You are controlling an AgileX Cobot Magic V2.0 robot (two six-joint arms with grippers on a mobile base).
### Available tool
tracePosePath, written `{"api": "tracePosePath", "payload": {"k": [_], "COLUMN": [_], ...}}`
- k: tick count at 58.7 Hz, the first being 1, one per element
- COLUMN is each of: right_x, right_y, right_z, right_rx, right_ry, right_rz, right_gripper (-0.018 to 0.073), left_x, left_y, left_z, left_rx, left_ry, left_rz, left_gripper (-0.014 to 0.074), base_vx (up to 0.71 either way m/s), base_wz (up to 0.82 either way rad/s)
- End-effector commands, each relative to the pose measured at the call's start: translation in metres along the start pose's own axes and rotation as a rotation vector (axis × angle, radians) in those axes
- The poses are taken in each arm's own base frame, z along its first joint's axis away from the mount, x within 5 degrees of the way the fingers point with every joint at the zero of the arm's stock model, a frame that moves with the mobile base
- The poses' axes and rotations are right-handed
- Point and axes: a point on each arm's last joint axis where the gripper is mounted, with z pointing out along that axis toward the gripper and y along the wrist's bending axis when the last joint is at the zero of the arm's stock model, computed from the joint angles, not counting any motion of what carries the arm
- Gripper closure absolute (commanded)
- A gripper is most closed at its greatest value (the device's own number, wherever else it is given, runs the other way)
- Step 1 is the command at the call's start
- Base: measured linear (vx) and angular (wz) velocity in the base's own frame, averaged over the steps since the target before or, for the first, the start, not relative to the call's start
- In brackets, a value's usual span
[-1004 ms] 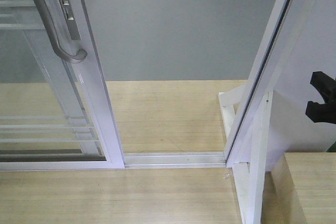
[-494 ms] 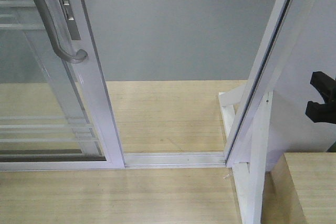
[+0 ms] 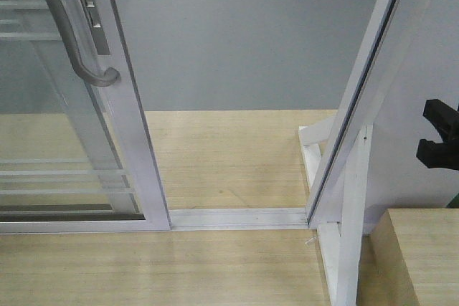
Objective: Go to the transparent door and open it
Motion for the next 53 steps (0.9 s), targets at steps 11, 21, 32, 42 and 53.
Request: {"api": "tracePosePath", "payload": {"k": [11, 21, 32, 42, 53], "right_x": [-0.017, -0.017, -0.016, -0.001, 0.048], "right_y": [-0.002, -0.002, -0.002, -0.011, -0.013], "right_z": [-0.004, -0.004, -0.004, -0.024, -0.049], "right_rx": [0.014, 0.014, 0.013, 0.099, 0.185], "right_ry": [-0.106, -0.106, -0.097, -0.182, -0.371], "right_rz": [-0.007, -0.007, -0.009, -0.035, -0.017], "right_gripper": [0.0226, 0.0226, 0.0227, 0.0357, 0.0573], "left_x": [0.001, 0.001, 0.001, 0.001, 0.001], "left_y": [0.0, 0.0, 0.0, 0.0, 0.0], "left_z": [-0.001, -0.001, -0.001, -0.001, -0.001], "left_rx": [0.001, 0.001, 0.001, 0.001, 0.001], "left_ry": [-0.059, -0.059, -0.059, -0.059, -0.059], "left_rz": [-0.011, -0.011, -0.011, -0.011, -0.011], "left_gripper": [0.0603, 0.0603, 0.0603, 0.0603, 0.0603], "base_vx": [0.0, 0.0, 0.0, 0.0, 0.0], "base_wz": [0.0, 0.0, 0.0, 0.0, 0.0]}}
